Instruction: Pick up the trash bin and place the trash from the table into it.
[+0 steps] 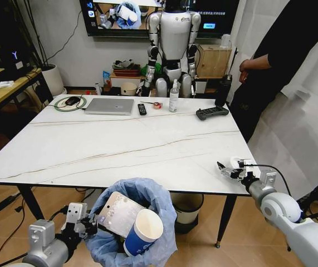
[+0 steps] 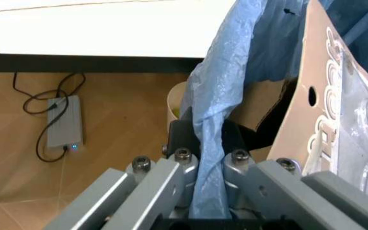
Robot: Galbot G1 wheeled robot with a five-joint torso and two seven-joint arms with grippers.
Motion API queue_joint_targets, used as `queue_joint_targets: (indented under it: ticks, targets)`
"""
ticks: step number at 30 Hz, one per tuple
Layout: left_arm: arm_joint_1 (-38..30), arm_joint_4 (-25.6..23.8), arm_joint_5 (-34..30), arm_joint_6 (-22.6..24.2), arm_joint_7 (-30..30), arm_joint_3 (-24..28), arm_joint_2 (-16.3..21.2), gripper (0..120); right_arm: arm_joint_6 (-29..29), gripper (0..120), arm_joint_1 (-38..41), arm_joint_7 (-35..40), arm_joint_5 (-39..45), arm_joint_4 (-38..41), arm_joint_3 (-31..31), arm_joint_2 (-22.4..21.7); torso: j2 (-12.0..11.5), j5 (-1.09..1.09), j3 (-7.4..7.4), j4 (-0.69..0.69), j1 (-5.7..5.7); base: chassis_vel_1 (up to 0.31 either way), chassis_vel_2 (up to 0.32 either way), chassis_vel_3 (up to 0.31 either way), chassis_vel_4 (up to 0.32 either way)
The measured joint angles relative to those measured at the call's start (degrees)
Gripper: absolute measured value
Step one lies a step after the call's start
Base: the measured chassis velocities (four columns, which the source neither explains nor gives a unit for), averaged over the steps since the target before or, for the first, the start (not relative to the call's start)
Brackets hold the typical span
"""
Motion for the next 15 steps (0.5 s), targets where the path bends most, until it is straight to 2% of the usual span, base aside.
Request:
queue_joint_targets:
  ticks: [4, 9, 12, 15]
  targets:
    - [-0.1, 0.0, -0.2, 0.0, -0.1, -0.1, 0.1, 0, 0.2, 95, 0.0, -0.3, -0.1, 0.0, -0.1, -0.1, 0.0, 0.00, 0.00, 0.00, 0.00, 0.000, 0.000, 0.000, 0.000]
    - [-0.1, 0.0, -0.2, 0.1, -0.1, -0.1, 0.1, 0, 0.6, 75, -0.2, -0.6, -0.2, 0.0, -0.2, -0.3, 0.0, 0.03, 0.00, 0.01, 0.00, 0.000, 0.000, 0.000, 0.000]
    - [-0.1, 0.0, -0.3, 0.1, -0.1, -0.1, 0.1, 0, 0.6, 68, -0.3, -0.6, -0.2, 0.0, -0.2, -0.4, 0.0, 0.04, 0.00, 0.00, 0.00, 0.000, 0.000, 0.000, 0.000]
    - [-0.1, 0.0, -0.3, 0.1, -0.2, -0.1, 0.1, 0, 0.6, 53, -0.5, -0.6, -0.2, 0.2, -0.2, -0.4, 0.0, 0.04, 0.00, 0.01, 0.01, 0.000, 0.000, 0.000, 0.000]
